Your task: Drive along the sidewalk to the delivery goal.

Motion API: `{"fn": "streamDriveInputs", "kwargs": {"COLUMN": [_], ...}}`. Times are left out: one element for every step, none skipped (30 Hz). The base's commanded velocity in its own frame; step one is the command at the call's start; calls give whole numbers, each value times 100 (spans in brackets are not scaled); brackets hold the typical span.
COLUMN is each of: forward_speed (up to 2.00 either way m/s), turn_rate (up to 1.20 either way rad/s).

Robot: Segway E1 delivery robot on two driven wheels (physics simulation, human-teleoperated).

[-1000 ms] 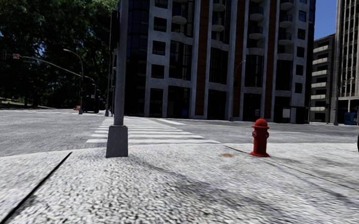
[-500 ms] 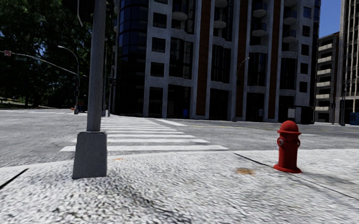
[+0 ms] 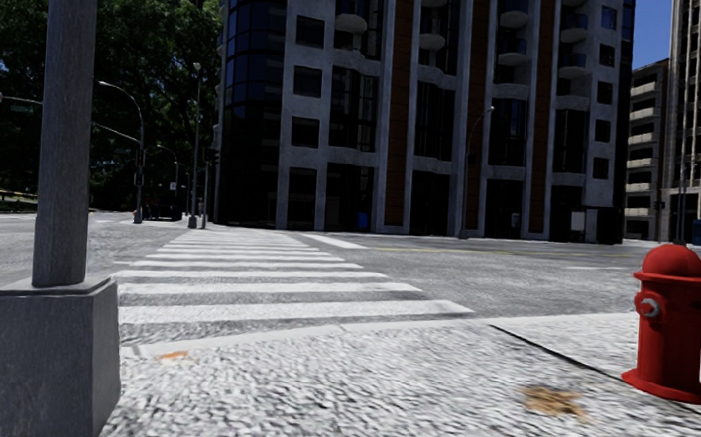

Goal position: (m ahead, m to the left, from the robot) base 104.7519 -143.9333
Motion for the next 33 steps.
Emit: {"fn": "streamDriveInputs", "kwargs": {"forward_speed": [200, 200, 200, 200, 200, 200, 200, 200, 200, 200, 200, 200, 200, 200, 200, 200, 200, 200, 200, 200, 199, 182, 163, 163, 153, 144, 136, 132, 132, 130, 126, 124, 119], "turn_rate": [0, 0, 0, 0, 0, 0, 0, 0, 0, 0, 0, 0, 0, 0, 0, 0, 3, 10, 10, 14, 19, 22, 26, 26, 31, 36, 38, 42, 42, 45, 46, 46, 46]}}
